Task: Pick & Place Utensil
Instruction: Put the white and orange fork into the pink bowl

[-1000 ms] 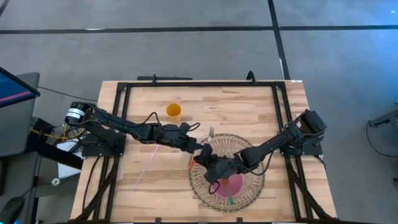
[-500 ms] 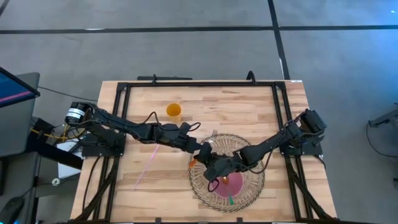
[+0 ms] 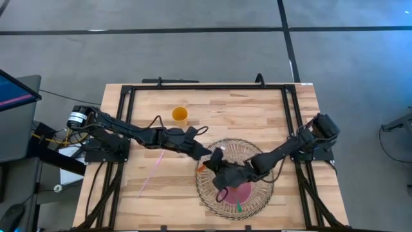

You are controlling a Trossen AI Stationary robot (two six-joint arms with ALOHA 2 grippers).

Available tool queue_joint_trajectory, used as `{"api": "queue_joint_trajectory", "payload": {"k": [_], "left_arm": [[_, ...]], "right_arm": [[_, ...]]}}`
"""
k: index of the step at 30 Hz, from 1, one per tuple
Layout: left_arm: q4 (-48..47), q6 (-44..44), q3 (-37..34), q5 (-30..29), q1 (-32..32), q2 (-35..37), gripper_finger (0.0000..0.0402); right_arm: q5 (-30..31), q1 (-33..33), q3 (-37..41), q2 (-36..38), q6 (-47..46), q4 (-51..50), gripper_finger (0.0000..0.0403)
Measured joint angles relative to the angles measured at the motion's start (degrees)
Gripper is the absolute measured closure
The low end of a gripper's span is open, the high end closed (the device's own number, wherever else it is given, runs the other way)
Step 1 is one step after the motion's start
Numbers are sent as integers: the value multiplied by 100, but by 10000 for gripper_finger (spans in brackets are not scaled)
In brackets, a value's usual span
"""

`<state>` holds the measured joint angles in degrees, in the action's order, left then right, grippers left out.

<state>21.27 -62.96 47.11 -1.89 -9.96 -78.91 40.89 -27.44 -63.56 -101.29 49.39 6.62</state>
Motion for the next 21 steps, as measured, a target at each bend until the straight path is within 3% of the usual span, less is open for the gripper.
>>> {"api": "queue_joint_trajectory", "payload": {"k": [3, 10, 16, 21], "left_arm": [[18, 358, 4, 0, 0, 62, 371], [117, 1057, 9, 21, 0, 341, 372], [96, 1598, 9, 23, 0, 683, 376], [83, 1955, 9, 23, -1, 932, 377]], "right_arm": [[288, -199, -1, 240, -175, 27, 399], [245, -620, -1, 1246, -1777, -510, 400], [-668, -807, 96, 1776, -3527, -659, 401], [-545, -964, 285, 1688, -4409, -469, 402]]}}
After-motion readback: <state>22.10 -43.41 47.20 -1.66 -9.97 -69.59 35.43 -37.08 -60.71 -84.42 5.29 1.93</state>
